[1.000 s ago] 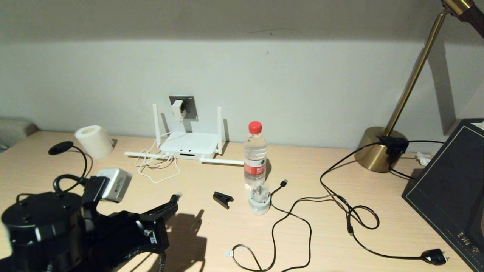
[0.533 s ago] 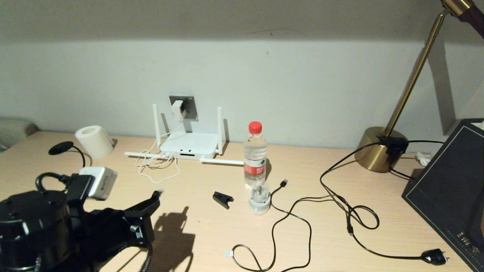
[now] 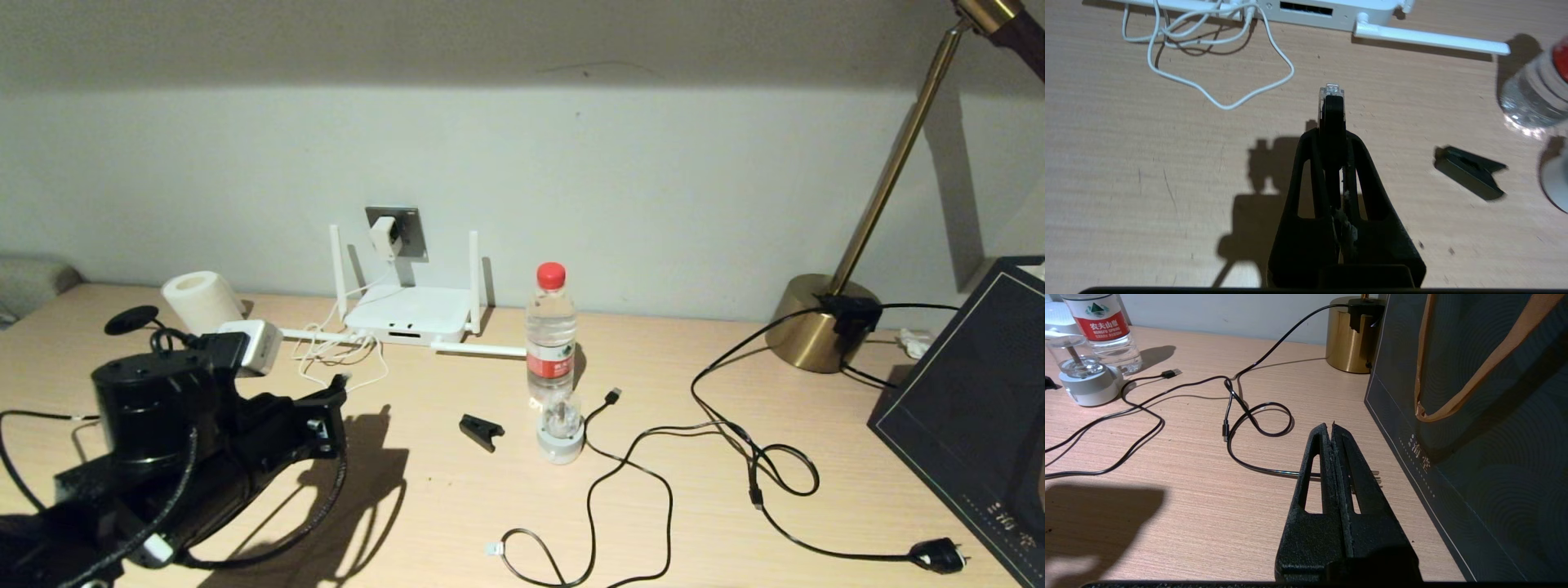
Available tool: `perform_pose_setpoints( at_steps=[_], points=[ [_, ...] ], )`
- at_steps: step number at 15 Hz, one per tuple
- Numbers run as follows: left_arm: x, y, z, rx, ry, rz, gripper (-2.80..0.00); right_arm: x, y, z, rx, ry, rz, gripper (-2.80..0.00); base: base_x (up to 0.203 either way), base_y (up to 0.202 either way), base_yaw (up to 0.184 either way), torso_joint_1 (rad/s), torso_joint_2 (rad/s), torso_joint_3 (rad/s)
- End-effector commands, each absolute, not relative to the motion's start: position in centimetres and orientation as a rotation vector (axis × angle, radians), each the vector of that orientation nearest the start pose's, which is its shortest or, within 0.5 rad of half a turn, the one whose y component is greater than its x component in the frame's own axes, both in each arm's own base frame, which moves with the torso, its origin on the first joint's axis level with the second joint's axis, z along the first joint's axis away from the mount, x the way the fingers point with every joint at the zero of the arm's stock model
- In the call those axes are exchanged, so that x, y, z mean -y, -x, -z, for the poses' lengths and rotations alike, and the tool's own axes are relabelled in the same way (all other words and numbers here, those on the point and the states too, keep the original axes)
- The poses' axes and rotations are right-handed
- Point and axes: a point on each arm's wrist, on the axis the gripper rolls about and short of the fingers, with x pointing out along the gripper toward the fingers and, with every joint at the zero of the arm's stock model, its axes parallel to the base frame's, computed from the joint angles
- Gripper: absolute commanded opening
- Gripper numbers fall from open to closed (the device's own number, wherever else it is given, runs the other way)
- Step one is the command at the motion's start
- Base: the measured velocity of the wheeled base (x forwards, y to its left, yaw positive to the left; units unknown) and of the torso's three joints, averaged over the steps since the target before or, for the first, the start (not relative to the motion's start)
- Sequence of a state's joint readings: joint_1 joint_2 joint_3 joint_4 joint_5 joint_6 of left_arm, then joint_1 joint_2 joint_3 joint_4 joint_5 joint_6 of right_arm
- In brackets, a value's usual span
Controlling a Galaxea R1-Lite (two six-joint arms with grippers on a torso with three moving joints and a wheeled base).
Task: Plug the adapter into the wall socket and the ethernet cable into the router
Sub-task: Align cable and router interface
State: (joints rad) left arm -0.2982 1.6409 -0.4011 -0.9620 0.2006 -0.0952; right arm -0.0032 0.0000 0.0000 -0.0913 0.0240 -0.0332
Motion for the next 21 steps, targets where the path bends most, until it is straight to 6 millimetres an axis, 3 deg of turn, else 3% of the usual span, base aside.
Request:
perform_pose_setpoints(
  at_steps=[1,5,15,21],
  points=[
    [6.9,-26.1,-10.2,-0.305,0.01,0.064,-2.8,-0.1,2.0,-7.5,0.056,0.035,-0.021,-2.8,0.0,0.0,0.0,0.0,0.0,0.0],
    [6.4,-29.2,-7.4,-0.252,-0.024,0.058,-2.8,-0.1,2.0,-7.5,0.056,0.035,-0.021,-2.8,0.0,0.0,0.0,0.0,0.0,0.0],
    [5.3,-32.7,-10.3,-0.217,-0.033,0.084,-2.8,-0.1,2.0,-7.5,0.056,0.035,-0.022,-2.8,0.0,0.0,0.0,0.0,0.0,0.0],
    [5.1,-35.0,-10.4,-0.241,-0.028,0.098,-2.8,-0.1,2.0,-7.5,0.056,0.035,-0.021,-2.8,0.0,0.0,0.0,0.0,0.0,0.0]
  ],
)
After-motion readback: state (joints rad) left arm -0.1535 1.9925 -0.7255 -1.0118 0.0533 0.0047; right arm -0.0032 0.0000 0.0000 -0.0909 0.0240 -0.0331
